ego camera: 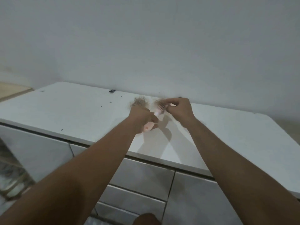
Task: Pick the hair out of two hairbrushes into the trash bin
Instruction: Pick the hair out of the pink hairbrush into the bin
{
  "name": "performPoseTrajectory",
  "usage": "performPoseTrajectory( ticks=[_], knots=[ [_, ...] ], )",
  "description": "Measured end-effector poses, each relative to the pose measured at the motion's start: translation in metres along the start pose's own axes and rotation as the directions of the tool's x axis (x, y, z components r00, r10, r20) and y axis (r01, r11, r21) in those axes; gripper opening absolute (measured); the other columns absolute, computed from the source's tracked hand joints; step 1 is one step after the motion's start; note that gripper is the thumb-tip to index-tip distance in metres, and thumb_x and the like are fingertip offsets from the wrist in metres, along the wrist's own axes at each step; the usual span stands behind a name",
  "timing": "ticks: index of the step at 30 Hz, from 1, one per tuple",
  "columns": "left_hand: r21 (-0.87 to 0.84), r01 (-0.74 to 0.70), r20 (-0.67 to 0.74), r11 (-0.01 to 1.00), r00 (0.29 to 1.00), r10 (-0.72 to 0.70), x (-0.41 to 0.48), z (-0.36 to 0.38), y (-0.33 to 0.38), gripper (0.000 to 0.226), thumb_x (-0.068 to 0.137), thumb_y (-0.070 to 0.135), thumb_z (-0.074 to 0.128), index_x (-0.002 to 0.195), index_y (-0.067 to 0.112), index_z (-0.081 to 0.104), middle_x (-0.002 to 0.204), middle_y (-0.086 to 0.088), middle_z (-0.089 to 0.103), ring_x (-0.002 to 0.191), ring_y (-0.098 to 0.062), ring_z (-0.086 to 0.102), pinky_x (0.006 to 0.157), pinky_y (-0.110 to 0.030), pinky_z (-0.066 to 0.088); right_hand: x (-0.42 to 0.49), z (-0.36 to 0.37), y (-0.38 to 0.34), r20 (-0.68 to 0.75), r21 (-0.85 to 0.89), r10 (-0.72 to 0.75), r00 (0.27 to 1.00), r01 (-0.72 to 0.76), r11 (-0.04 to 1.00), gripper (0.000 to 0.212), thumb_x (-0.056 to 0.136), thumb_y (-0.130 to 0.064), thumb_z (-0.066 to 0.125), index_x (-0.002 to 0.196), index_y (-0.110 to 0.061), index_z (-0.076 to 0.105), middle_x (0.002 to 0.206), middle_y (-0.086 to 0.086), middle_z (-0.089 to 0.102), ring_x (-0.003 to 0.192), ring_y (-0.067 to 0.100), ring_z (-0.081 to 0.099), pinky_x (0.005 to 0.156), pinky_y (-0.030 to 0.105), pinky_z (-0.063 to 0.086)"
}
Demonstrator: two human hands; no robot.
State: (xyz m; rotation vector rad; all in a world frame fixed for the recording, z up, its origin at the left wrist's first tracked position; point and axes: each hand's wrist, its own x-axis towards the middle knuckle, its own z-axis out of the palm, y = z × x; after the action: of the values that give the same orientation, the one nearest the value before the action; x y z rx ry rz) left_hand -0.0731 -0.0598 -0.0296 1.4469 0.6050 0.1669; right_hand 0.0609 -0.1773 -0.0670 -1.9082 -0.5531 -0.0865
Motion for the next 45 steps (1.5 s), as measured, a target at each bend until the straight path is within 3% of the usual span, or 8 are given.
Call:
performPoseTrajectory(
  ticks=[6,13,21,24,27,33,37,45],
  knots=[
    [-0.116,-0.018,-0.044,0.993,0.999,0.013,-0.014,-0.03,0.005,0.027,0.072,-0.025,0.072,0.078,-0.001,0.06,0.09,-0.021,0.065,0.08,-0.039,0.068,0.078,-0.044,0.061,0.006,0.022,-0.024,0.044,0.172,-0.028,0.999,0.02,0.985,0.028,0.083,-0.008,0.077,0.111,-0.009,0.075,0.102,-0.004,0.073,0.088,0.001,0.069,0.07,0.009,0.049],
    [-0.146,-0.096,-0.172,0.985,0.983,0.071,-0.05,-0.111,0.004,0.011,0.092,-0.007,0.06,0.086,0.002,0.061,0.099,-0.02,0.064,0.088,-0.029,0.068,0.069,-0.035,0.057,-0.025,0.09,-0.092,0.086,0.276,-0.113,0.99,0.086,0.957,0.028,0.082,-0.011,0.08,0.109,-0.01,0.076,0.101,0.0,0.076,0.084,0.004,0.072,0.064,0.008,0.05],
    [-0.243,-0.074,-0.21,0.967,0.977,0.022,-0.117,-0.25,-0.026,0.01,0.095,-0.004,0.054,0.09,0.002,0.061,0.09,-0.018,0.061,0.068,-0.024,0.056,0.067,-0.032,0.051,-0.097,0.205,-0.172,0.204,0.3,-0.222,0.953,0.155,0.941,0.025,0.081,-0.013,0.08,0.106,-0.012,0.078,0.1,-0.003,0.077,0.084,-0.003,0.072,0.071,0.007,0.052],
    [-0.328,-0.081,-0.25,0.941,0.968,-0.004,-0.137,-0.294,-0.058,0.013,0.098,-0.003,0.05,0.101,0.0,0.063,0.092,-0.018,0.059,0.074,-0.024,0.056,0.068,-0.033,0.051,-0.13,0.255,-0.182,0.296,0.322,-0.244,0.923,0.145,0.936,0.018,0.084,-0.015,0.076,0.102,-0.015,0.078,0.101,-0.002,0.078,0.087,0.006,0.075,0.081,0.023,0.059],
    [-0.386,-0.106,-0.29,0.916,0.957,-0.012,-0.15,-0.329,-0.099,0.024,0.099,-0.004,0.046,0.116,0.002,0.061,0.104,-0.018,0.064,0.084,-0.022,0.064,0.065,-0.033,0.051,-0.166,0.297,-0.182,0.403,0.354,-0.272,0.874,0.126,0.927,0.021,0.086,-0.015,0.071,0.106,-0.02,0.077,0.106,-0.007,0.076,0.091,0.009,0.075,0.087,0.038,0.061],
    [-0.503,-0.081,-0.362,0.86,0.924,-0.125,-0.17,-0.358,-0.193,0.035,0.102,0.001,0.042,0.134,0.008,0.054,0.124,-0.007,0.067,0.087,-0.018,0.067,0.064,-0.038,0.054,-0.227,0.359,-0.146,0.584,0.403,-0.319,0.747,0.075,0.912,0.038,0.083,-0.003,0.078,0.118,-0.017,0.072,0.101,-0.021,0.069,0.093,-0.002,0.072,0.085,0.024,0.06],
    [-0.533,0.008,-0.407,0.846,0.874,-0.264,-0.181,-0.368,-0.245,0.032,0.104,0.003,0.04,0.131,0.009,0.056,0.128,-0.006,0.066,0.085,-0.019,0.062,0.064,-0.037,0.053,-0.254,0.406,-0.11,0.689,0.344,-0.249,0.681,-0.005,0.939,0.036,0.076,-0.012,0.086,0.111,-0.015,0.075,0.101,-0.003,0.077,0.093,0.006,0.074,0.087,0.035,0.061],
    [-0.585,0.088,-0.513,0.806,0.729,-0.452,-0.184,-0.41,-0.336,0.038,0.103,0.004,0.043,0.137,0.02,0.052,0.129,0.001,0.067,0.096,-0.021,0.063,0.068,-0.039,0.053,-0.315,0.493,-0.057,0.852,0.261,-0.265,0.451,0.072,0.963,0.038,0.085,-0.014,0.075,0.123,-0.017,0.07,0.123,-0.002,0.071,0.107,0.0,0.067,0.096,0.025,0.056]
  ],
)
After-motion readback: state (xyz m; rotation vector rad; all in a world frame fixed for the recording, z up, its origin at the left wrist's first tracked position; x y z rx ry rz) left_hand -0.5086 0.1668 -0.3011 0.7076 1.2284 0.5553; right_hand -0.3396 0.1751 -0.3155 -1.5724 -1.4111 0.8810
